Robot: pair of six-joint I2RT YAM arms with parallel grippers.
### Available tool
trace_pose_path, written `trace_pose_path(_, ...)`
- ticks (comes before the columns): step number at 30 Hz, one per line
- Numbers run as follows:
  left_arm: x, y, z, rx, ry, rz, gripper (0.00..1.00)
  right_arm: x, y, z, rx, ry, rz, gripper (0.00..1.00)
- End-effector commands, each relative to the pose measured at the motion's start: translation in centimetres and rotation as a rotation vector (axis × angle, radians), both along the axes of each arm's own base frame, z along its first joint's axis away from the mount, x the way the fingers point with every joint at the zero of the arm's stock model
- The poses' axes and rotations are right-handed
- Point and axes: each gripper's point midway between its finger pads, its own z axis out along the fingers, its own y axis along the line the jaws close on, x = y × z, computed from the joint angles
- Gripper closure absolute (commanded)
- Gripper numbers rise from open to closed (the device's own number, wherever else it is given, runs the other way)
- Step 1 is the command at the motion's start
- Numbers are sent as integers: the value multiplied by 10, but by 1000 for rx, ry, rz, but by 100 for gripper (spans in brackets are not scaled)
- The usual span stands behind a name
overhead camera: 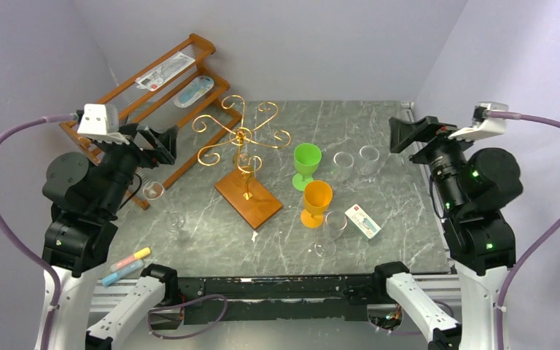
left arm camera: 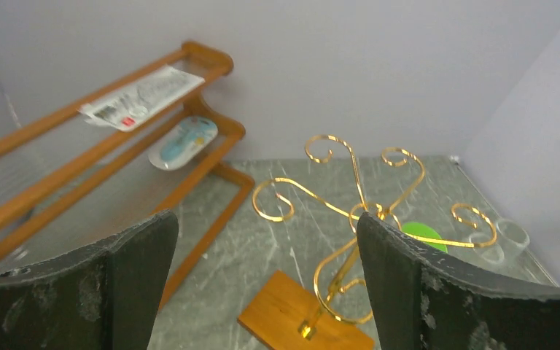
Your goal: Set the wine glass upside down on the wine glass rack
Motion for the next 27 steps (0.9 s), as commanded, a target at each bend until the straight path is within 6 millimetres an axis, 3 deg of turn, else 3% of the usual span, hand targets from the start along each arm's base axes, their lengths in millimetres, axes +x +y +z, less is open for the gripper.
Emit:
trace_pose_path(1, -10, -12, -24, -20, 64, -79, 3, -6, 3, -53, 37, 189, 8, 4)
trace_pose_path(5, -20, -23, -35, -23, 64, -154, 3, -10, -5, -99, 56, 350, -51, 4)
trace_pose_path(10, -27, -34, -47, -17, 61, -224, 3, -18, 15, -140, 26, 464, 67, 3)
trace_pose_path(16, -32, -45, -43, 4, 19, -299, 4, -21, 6, -187, 85, 590, -20, 4)
trace_pose_path(21, -27, -55, -45, 17, 7, -349, 3, -18, 12, -226, 88, 725, -11, 12)
trace_pose_path(27, -17, -59, -44, 12, -10, -357, 3, -11, 35, -261, 96, 864, 93, 23)
